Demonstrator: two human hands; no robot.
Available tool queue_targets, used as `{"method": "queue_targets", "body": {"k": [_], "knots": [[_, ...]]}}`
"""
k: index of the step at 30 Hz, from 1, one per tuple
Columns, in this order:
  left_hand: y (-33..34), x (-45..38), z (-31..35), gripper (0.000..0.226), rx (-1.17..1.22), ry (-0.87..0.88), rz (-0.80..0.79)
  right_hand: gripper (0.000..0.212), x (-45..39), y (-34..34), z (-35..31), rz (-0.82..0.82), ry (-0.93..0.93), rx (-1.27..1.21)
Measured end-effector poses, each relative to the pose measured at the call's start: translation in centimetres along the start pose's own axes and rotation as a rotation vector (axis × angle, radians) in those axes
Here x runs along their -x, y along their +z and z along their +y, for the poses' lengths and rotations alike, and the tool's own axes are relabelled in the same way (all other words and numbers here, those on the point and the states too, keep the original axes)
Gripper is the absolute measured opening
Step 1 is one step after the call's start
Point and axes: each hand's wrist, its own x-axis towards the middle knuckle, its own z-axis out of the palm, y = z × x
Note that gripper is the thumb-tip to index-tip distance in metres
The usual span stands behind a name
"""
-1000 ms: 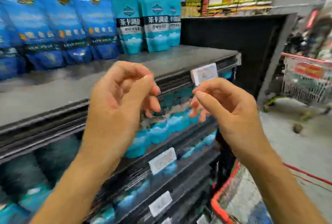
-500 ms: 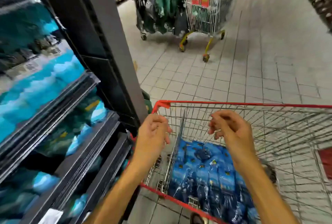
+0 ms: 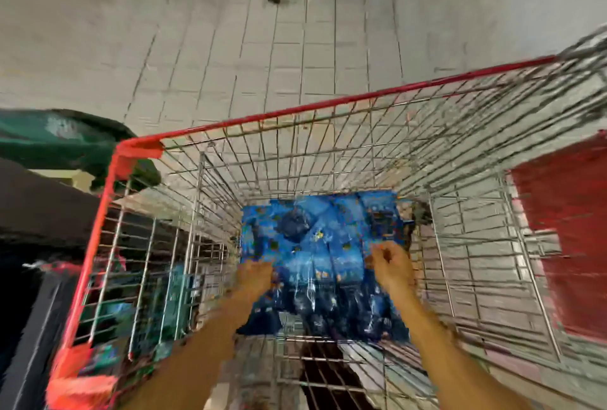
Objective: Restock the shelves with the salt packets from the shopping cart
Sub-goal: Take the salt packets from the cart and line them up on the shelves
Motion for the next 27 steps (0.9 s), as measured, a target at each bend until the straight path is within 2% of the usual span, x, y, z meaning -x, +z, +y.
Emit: {"method": "queue_targets", "body": {"k": [5,8,9,12,16,18,24,27], "knots": [[1.7,-6.7,-6.0,0.035,-0.17,-0.091,0.091,0.014,-3.5,3.0,8.4,-0.059,0.078,0.275],[3.0,-9.8,-9.4,0.013,-0.216,-0.06,0.169,0.018,-4.9,5.1,12.2,-0.141,0.12,0.384],[3.5,-10.8,-10.4,0.014,-0.245,-0.044,0.181,0.02,-5.5,5.8,13.3,-0.148,0.147,0.404],[4.6,-13.5,-13.5,0.033,-0.285,-0.015,0.189,0.036,-6.8,7.5,16.2,-0.142,0.248,0.442],[5.8,-15.7,-15.6,0.045,-0.214,-0.155,0.281,0.068,-7.3,9.5,18.1,-0.135,0.368,0.551],[6.1,-16.7,-16.5,0.049,-0.197,-0.162,0.316,0.079,-7.3,10.6,18.4,-0.087,0.406,0.601],[6.4,-17.8,-17.5,0.066,-0.197,-0.193,0.439,0.077,-7.0,13.5,18.9,0.098,0.435,0.633],[6.4,-17.6,-17.9,0.083,-0.284,-0.22,0.395,0.089,-7.5,13.6,19.7,0.115,0.483,0.54]]}}
